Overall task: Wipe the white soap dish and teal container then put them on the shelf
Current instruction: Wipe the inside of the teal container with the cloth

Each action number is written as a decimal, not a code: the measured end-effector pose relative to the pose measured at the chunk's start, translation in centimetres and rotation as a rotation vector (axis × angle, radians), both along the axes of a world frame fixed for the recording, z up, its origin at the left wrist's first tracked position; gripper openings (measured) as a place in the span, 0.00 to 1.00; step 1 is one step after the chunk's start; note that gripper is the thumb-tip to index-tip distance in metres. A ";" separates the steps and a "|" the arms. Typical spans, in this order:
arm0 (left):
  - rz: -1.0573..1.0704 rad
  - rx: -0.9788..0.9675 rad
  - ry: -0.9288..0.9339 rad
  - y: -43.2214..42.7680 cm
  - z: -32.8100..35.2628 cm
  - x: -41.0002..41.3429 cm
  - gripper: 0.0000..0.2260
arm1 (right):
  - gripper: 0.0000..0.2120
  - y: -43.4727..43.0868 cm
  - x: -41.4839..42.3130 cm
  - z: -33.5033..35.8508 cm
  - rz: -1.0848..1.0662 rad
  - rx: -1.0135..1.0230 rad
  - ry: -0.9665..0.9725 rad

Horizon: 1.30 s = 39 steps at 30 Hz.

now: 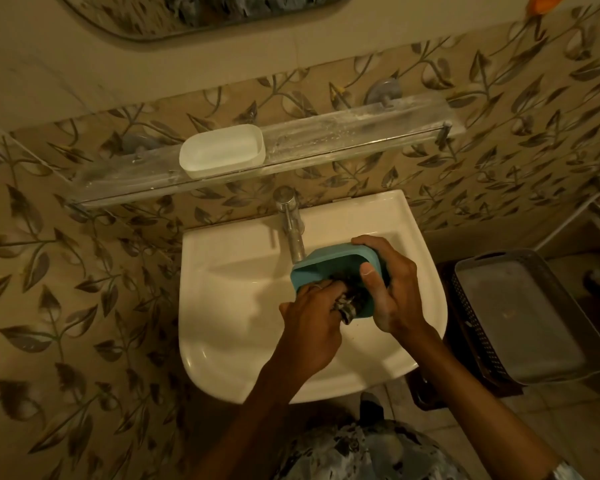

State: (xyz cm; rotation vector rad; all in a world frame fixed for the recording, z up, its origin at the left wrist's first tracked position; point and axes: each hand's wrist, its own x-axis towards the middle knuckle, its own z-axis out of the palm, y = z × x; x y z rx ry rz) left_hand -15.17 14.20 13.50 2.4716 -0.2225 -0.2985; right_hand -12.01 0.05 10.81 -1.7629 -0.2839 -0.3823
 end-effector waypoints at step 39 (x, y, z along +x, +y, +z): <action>0.143 0.265 -0.204 -0.6 1.0 0.6 0.18 | 0.23 1.2 2.7 -1.1 0.045 0.119 -0.073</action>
